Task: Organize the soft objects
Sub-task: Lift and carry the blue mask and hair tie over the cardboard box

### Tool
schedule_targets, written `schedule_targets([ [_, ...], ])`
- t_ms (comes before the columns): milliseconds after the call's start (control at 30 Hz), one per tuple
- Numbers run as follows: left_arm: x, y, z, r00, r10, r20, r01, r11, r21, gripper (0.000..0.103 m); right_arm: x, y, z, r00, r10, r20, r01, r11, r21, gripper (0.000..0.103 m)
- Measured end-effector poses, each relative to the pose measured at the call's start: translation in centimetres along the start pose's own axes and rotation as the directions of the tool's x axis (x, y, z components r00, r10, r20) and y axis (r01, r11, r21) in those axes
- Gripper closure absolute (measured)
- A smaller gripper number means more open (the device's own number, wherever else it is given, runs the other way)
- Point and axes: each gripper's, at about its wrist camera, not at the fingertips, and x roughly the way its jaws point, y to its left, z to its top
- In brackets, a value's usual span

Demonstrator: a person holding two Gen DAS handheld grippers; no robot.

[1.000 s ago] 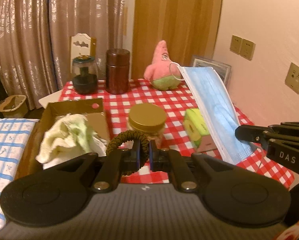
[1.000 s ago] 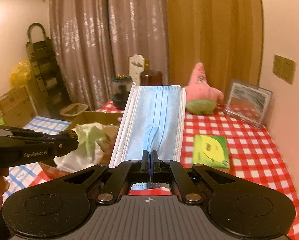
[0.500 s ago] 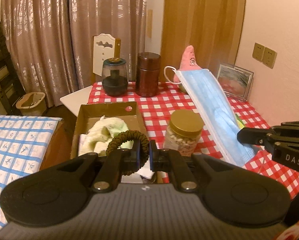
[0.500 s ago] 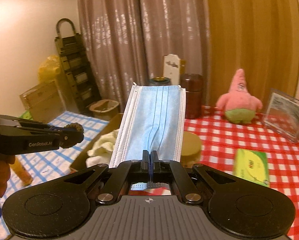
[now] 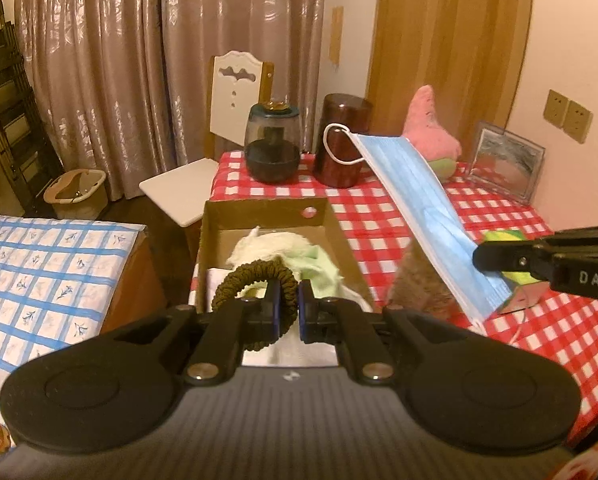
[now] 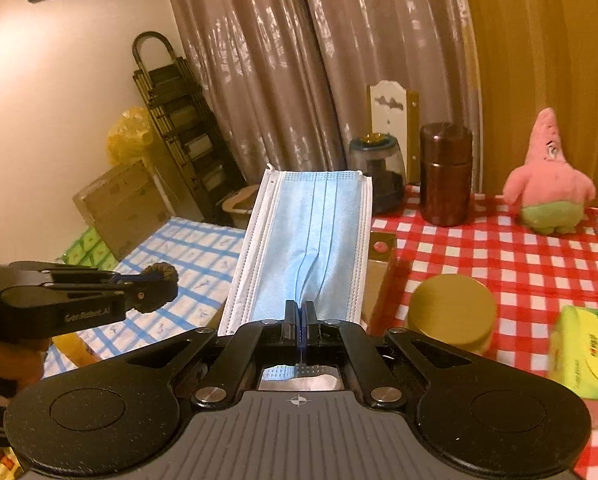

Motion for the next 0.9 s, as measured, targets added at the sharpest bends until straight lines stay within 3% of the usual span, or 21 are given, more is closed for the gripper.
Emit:
schedule_targets([
  [333,6.5,3.2,-0.9,0.997,-0.042,-0.065,0.041,0.999,-0.023,0.095,8.0,-0.7,-0.1,0.997,-0.013,-0.071,0.015,1.000,0.019,0.103],
  [600,10.2,4.2,-3.6,0.991,-0.070,-0.118,0.066,0.997,-0.043,0.095,13.3,-0.5,-2.9,0.988,0.020,-0.153,-0.010,0.998,0.068,0.103],
  [900,12.8,4.5,-5.8,0.983,-0.089,-0.161,0.083,0.996,-0.045,0.095,16.8,-1.0,-5.7,0.970,-0.020,-0.241,0.032,0.998,0.048,0.103],
])
